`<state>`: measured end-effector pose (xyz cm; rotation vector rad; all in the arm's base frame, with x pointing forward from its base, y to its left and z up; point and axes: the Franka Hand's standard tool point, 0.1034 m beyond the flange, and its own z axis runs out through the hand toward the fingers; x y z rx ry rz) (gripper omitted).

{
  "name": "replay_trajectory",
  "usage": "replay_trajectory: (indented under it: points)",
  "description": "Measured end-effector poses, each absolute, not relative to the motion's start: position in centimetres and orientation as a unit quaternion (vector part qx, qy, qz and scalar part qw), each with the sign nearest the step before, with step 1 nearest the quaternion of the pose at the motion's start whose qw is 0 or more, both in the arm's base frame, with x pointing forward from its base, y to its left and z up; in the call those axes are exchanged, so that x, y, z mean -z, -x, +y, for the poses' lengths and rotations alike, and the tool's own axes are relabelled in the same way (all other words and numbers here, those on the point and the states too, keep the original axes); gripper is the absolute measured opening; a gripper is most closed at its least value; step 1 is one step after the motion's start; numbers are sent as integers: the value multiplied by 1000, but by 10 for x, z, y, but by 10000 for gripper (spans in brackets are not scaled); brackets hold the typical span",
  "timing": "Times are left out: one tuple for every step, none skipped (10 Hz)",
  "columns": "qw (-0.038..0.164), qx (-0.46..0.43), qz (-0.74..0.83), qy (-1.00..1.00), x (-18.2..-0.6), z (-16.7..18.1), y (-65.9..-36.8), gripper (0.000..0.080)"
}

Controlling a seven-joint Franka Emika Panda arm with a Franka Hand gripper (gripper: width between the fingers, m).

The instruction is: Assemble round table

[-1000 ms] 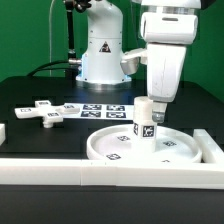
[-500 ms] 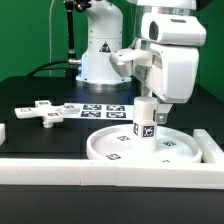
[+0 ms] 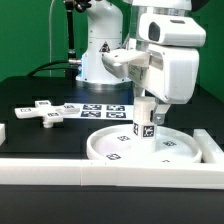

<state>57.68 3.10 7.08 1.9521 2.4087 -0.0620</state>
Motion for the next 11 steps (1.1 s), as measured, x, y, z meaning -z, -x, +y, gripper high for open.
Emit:
replay_trajectory:
  points:
    - [14,27,774,-632,-69,27,-573,464]
    - [12,34,772,-634,-69,22,-571,322]
    - [15,36,764,-644,-69,16,-571,322]
    - [16,38,756,-653,-69,12,-571,177]
    - [16,39,756,-653,-69,11,-571,62]
    - [17,38,731,-681,-69,10,-571,15]
    - [19,37,706,-707,-68,10,-571,15]
    - [19,37,699,-714,-68,10,-571,3]
    - [19,38,700,-713,-68,9,-571,1]
    - [19,38,699,-713,-68,9,-571,1]
    - [19,38,701,-712,-68,8,-571,1]
